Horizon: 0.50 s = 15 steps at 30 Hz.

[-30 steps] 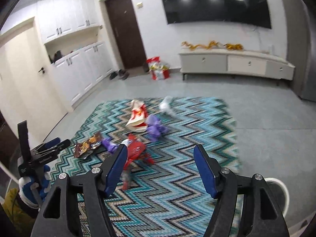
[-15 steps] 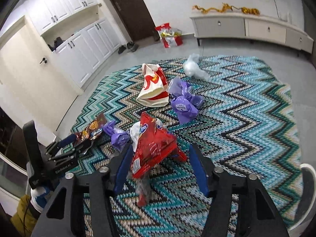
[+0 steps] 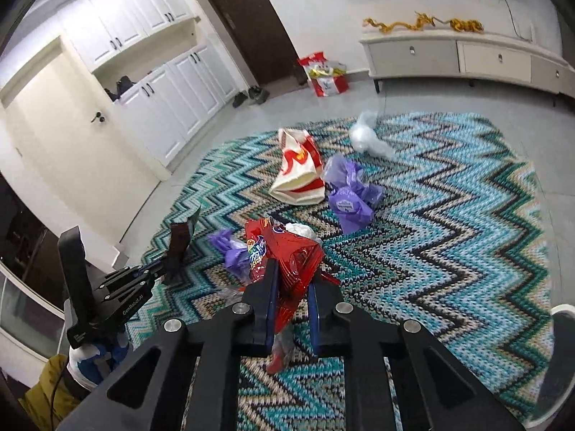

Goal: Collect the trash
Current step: 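Carry both snack bags over the white trash bin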

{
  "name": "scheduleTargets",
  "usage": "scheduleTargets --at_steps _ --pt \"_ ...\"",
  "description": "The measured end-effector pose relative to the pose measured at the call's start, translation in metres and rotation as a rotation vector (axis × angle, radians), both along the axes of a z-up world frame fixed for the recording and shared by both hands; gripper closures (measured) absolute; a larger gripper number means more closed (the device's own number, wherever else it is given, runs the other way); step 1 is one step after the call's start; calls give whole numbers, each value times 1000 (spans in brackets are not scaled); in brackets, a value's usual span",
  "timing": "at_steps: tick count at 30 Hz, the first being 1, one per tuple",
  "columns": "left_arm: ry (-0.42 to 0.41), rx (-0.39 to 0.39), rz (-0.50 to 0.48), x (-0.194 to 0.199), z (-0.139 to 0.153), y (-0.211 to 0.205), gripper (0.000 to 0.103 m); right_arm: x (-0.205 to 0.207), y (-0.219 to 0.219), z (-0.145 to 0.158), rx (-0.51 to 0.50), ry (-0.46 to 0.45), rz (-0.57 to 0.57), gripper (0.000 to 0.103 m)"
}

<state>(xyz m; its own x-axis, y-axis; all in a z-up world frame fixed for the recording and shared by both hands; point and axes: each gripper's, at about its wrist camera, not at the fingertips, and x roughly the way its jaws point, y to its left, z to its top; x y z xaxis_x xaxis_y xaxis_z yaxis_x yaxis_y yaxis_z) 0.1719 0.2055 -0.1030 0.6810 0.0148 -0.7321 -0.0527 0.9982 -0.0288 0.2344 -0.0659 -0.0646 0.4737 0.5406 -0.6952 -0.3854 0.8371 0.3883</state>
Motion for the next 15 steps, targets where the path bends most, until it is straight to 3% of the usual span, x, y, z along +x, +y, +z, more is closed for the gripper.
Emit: scheduleTargets --at_steps 9,15 --pt "-78 -41 -99 -31 49 -44 103 -45 -55 44 26 -119 -34 89" --pt "-92 -81 -250 -38 73 -110 103 -78 -126 55 -25 -175 -149 89"
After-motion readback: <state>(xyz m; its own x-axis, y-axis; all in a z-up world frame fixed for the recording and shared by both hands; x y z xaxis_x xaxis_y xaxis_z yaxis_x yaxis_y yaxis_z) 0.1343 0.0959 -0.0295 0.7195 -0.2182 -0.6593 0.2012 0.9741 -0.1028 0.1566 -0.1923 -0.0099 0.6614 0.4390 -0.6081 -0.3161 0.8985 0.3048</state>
